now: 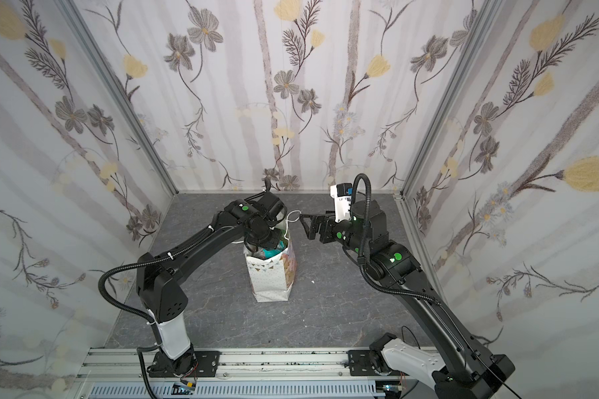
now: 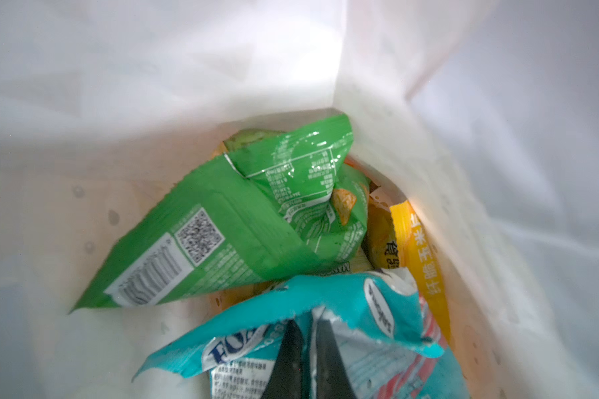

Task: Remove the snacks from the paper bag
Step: 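Lower the left gripper into the bag onto the teal snack pack, then grasp the teal snack pack with the left gripper and lift it out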

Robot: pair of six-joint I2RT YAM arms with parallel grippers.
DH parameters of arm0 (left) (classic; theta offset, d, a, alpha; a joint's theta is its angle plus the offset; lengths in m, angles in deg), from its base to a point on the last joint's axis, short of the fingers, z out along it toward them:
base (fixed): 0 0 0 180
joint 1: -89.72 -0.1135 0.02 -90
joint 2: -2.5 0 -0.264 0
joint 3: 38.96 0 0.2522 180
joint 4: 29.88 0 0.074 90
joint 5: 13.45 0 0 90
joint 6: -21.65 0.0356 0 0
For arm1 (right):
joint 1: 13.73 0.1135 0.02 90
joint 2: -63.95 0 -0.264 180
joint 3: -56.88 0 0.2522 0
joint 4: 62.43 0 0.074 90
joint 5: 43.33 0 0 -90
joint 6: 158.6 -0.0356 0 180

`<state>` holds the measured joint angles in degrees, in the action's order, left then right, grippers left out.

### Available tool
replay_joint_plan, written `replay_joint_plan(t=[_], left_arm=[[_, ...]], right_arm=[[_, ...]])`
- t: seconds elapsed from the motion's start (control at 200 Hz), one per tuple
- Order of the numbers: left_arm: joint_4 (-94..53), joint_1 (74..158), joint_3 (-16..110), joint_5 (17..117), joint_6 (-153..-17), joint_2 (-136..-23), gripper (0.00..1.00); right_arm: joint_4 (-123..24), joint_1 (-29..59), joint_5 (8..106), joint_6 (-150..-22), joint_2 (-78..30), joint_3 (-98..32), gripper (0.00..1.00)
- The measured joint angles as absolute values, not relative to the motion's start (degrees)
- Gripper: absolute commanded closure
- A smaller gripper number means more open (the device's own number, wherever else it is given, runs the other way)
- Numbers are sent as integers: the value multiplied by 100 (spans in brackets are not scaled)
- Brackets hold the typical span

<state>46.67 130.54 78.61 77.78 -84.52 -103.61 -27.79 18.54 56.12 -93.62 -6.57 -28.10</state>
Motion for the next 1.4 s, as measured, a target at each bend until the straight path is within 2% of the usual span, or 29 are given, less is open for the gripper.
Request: replay_joint_plan(t=[0.819,1.199,1.404], left_arm=[[5224,13050,8897,8270,-8222,-10306,100],[5548,13045,10200,8727,-7907,-10169,100],[5417,13052,10642,8532,-7851,-10037,100]], right_arm=[[-2779,1851,5612,-9362,-659,-2810,1],[-2904,1841,5601,-9519,-727,-2930,1],[-3550,1851,6045,-9878,-823,-2819,1]])
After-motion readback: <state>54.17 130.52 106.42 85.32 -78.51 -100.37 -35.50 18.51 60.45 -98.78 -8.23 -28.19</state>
